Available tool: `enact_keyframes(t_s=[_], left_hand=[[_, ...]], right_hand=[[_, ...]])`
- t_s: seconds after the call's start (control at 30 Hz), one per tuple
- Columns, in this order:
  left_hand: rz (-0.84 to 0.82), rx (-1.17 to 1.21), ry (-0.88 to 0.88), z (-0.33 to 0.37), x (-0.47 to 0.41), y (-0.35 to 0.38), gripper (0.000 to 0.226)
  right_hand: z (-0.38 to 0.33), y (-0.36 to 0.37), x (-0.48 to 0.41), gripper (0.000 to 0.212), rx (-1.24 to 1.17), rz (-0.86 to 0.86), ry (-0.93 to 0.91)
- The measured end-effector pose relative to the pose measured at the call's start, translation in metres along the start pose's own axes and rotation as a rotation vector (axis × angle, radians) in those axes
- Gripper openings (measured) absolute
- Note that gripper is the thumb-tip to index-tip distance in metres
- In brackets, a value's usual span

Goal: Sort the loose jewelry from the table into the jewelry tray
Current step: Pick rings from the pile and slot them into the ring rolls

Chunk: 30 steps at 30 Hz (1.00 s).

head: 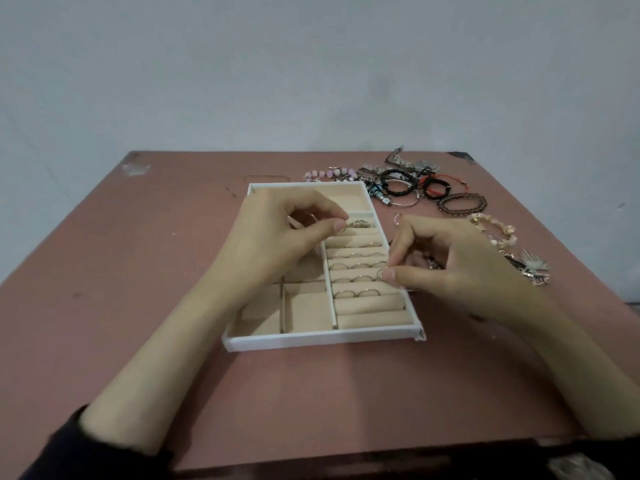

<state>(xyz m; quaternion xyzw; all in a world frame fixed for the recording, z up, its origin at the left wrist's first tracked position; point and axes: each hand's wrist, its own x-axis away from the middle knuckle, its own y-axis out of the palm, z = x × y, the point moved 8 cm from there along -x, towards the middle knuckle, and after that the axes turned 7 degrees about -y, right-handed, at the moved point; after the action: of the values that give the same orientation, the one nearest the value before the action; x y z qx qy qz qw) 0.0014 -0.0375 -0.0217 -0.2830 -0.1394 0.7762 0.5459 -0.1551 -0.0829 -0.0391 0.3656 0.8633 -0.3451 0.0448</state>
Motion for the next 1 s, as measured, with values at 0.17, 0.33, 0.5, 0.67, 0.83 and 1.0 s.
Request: enact_keyframes(t_s=[0.17,0.33,0.5,0.67,0.83,1.0], left_hand=[[-0.008,0.011,-0.006,-0.003,-0.001,0.001,0.004],[0.006,0.012,-0.021,-0.007,-0.003,-0.002,0.006],[-0.011,-0.019,0.000,-0.004,-0.001,0.001,0.005],[-0.003,-0.030,0.000,-0.004,-0.002,0.000,0.005],[-0.007,-0.039,0.002,-0.002,-0.001,0.001,0.006],[-0.021,-0.043,-0.002,-0.001,-0.001,0.002,0.005]], right_hand=[[-0.004,0.004,0.005,0.014,0.003,-0.070,-0.002],[-0.007,0.004,0.006,0.012,-0.069,-0.110,0.012],[-0.003,0.007,0.005,0.009,-0.051,-0.156,0.055],[-0.005,0.011,0.006,0.015,-0.098,-0.211,0.064],[-0.003,0.012,0.005,0.008,-0.123,-0.218,0.105],[-0.002,0.010,0.002,0.014,-0.072,-0.164,0.102]])
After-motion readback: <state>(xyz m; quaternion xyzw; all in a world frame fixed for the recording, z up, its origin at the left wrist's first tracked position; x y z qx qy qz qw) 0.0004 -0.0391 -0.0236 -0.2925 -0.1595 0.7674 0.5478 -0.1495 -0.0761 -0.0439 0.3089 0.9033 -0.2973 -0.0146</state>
